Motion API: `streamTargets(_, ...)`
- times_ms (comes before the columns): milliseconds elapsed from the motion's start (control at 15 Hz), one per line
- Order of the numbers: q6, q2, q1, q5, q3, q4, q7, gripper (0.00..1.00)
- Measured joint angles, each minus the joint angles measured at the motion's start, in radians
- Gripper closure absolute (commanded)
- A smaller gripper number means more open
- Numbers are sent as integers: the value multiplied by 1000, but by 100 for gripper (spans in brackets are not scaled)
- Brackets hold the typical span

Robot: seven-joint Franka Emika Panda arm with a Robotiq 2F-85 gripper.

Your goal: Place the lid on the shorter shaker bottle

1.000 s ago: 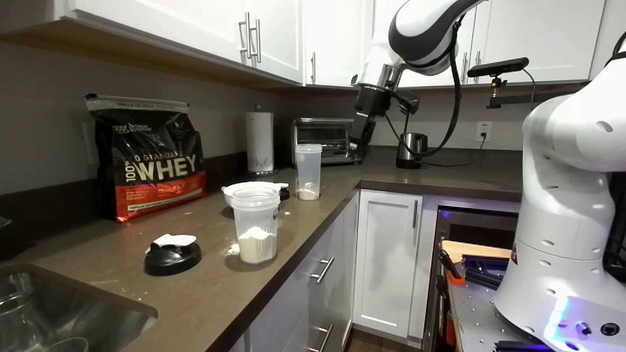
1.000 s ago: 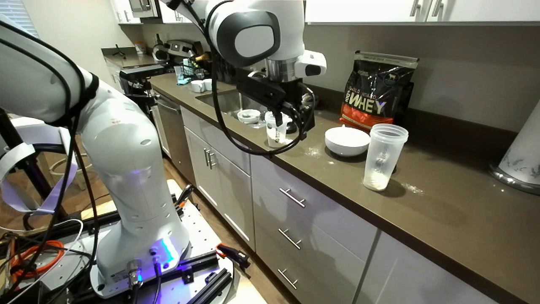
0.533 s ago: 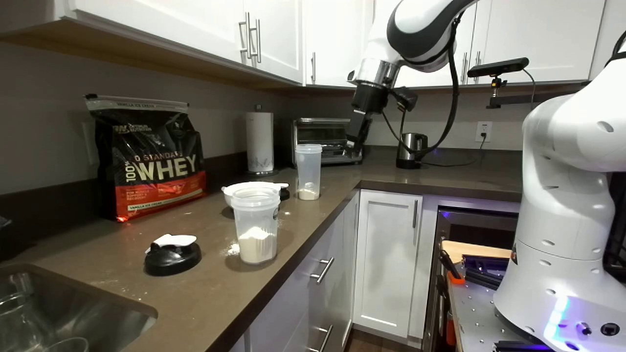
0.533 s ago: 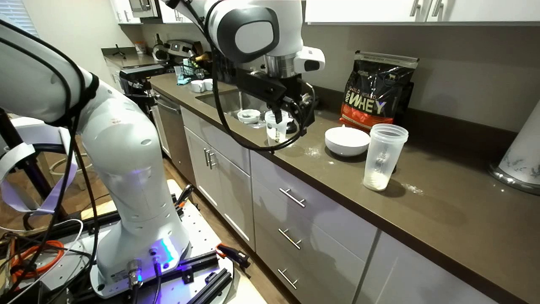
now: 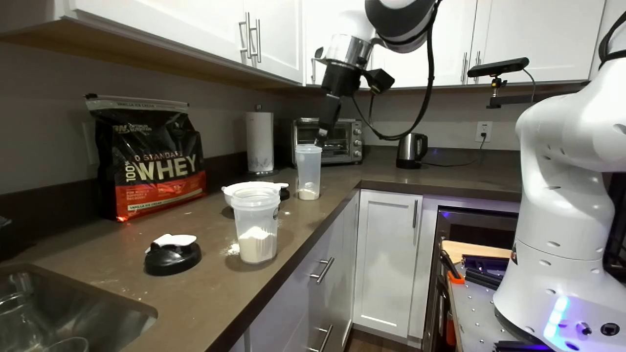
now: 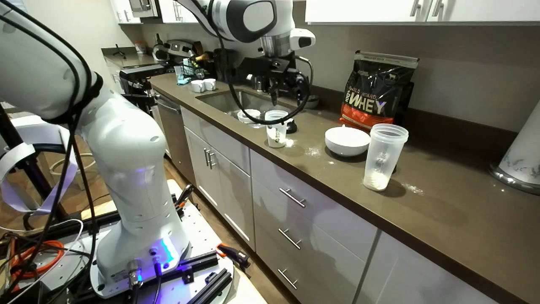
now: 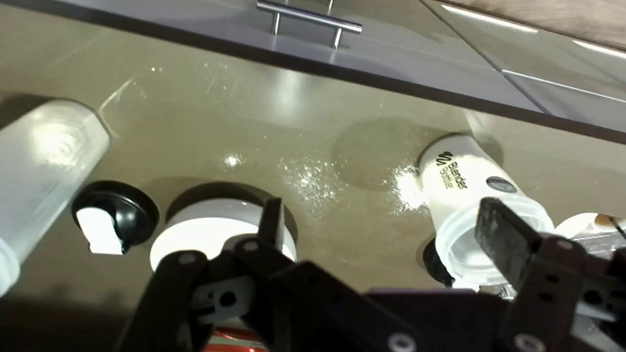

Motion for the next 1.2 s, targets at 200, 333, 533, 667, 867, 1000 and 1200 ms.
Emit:
streamTargets(200,0,97,40,0,36,105,0,0)
streamTargets(333,-3,179,62,2,53,184,-1,0)
streamTargets(533,-15,313,82,18,87,306,-4,0)
streamTargets(667,-38,397,87,21,119,388,-4,0)
streamTargets(867,-82,500,88,22,174,492,-3,0)
streamTargets(1000,-106,553,88,22,208,547,-3,0)
streamTargets(1200,-132,614,88,22,247,607,-3,0)
